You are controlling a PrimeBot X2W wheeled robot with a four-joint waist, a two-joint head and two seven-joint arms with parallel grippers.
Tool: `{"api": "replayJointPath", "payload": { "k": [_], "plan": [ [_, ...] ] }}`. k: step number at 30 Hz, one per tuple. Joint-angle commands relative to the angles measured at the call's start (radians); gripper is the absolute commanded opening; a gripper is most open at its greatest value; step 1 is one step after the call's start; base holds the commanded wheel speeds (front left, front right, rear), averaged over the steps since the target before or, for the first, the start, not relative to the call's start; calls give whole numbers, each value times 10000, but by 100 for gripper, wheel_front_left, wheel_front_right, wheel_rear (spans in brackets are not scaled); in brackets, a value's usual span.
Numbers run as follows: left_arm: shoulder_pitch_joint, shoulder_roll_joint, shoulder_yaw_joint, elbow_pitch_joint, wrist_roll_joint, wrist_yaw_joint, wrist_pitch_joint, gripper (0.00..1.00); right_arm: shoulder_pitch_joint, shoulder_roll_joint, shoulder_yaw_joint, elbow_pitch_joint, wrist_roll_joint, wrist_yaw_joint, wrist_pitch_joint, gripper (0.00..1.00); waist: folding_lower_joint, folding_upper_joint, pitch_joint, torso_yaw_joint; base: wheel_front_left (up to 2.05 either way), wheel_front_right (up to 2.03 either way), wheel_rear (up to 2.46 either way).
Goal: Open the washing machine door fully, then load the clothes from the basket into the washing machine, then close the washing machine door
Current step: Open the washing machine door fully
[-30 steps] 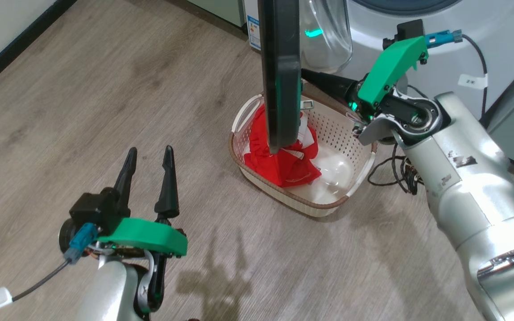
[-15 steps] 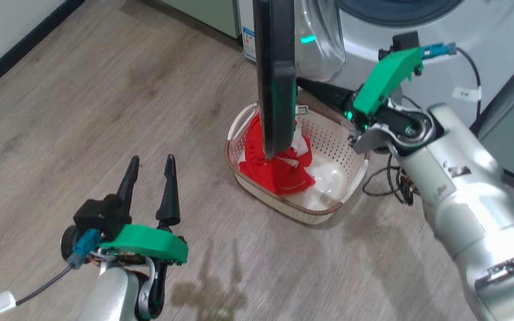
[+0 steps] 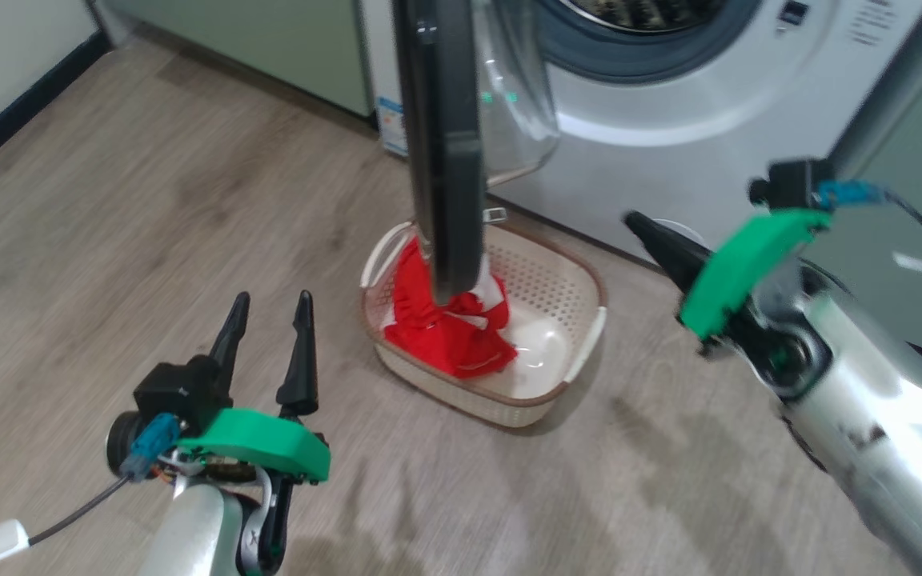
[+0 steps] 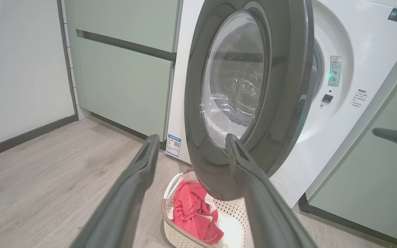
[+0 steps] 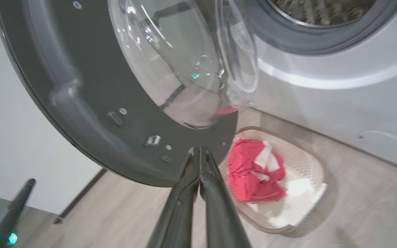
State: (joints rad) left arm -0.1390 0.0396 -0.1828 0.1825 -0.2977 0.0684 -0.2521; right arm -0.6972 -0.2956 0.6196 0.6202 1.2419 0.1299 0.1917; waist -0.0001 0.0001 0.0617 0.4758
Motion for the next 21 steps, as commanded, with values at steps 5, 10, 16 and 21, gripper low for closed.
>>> {"api": "replayJointPath", "payload": {
  "k": [5,10,16,21],
  "plan": [
    [-559,106,472,-88,130,-133,-97,100,652,-1278,946,-801,-2364,8,-2564,0,1,-1,-140,-544,0,0,0],
    [-751,106,731,78,247,-222,-97,100,1059,-1453,180,-875,-4280,8,-4450,0,1,-1,-199,-1038,0,0,0],
    [-738,106,911,13,360,-273,-97,100,2873,31,-3290,-3070,-6234,8,-4529,0,1,-1,-236,-1446,0,0,0],
    [-625,106,1011,-56,398,-256,-97,100,4610,1400,-4851,-4823,-7709,8,-4532,0,1,-1,-232,-1653,0,0,0]
  ]
}}
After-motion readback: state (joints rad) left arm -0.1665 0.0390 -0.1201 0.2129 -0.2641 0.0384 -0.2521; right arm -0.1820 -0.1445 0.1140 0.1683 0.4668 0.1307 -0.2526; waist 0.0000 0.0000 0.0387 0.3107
